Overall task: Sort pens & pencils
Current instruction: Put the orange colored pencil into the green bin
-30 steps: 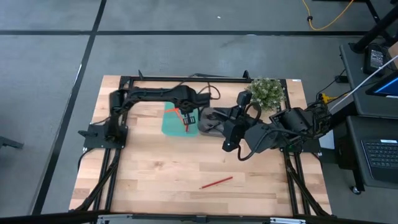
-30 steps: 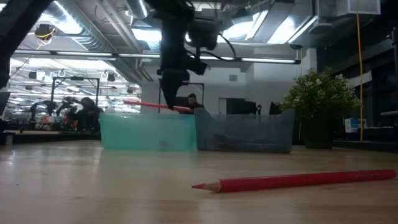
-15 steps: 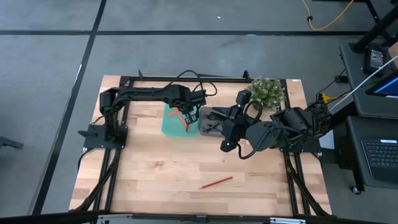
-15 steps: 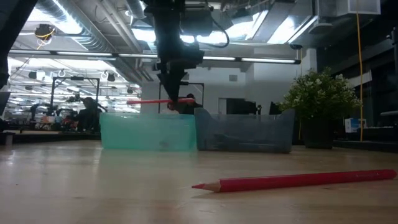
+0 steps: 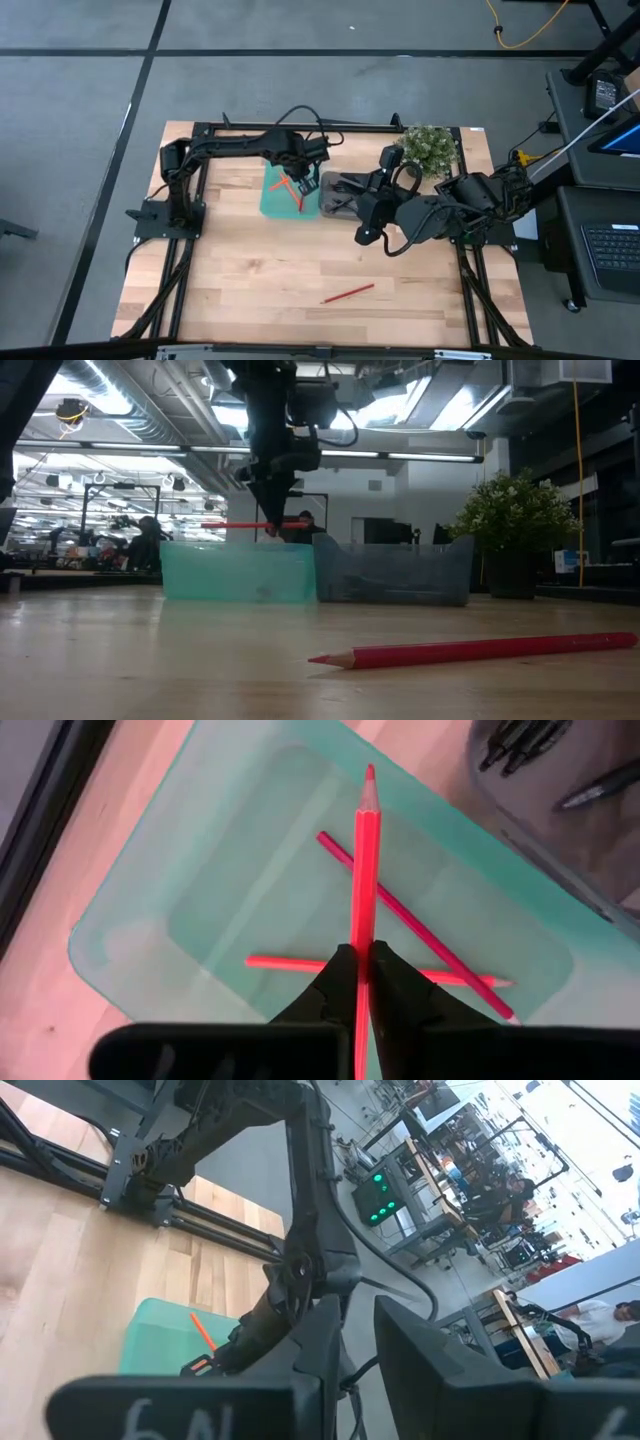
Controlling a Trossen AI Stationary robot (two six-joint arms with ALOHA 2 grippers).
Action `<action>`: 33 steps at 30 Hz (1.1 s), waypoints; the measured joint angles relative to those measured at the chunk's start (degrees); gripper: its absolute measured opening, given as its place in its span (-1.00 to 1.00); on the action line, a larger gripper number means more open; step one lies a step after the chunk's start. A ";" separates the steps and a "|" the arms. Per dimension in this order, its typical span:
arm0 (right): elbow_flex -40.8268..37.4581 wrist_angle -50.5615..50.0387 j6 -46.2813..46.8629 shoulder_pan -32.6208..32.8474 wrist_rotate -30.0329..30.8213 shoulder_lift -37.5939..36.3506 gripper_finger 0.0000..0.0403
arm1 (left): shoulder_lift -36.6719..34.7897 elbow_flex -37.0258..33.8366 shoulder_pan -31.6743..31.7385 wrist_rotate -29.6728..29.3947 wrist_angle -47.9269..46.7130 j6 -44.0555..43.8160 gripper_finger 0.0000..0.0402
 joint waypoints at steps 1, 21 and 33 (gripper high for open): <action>0.00 0.00 0.02 0.00 0.00 0.00 -0.66 | 0.00 0.00 0.27 0.04 -0.02 -0.43 -0.94; 0.00 -0.07 -0.46 0.00 -0.02 0.00 -0.66 | 0.02 0.00 1.37 3.32 0.56 -0.61 -0.94; 0.00 0.15 0.09 -2.75 -4.06 0.00 -0.66 | 0.04 0.00 0.12 2.58 3.45 1.30 -0.94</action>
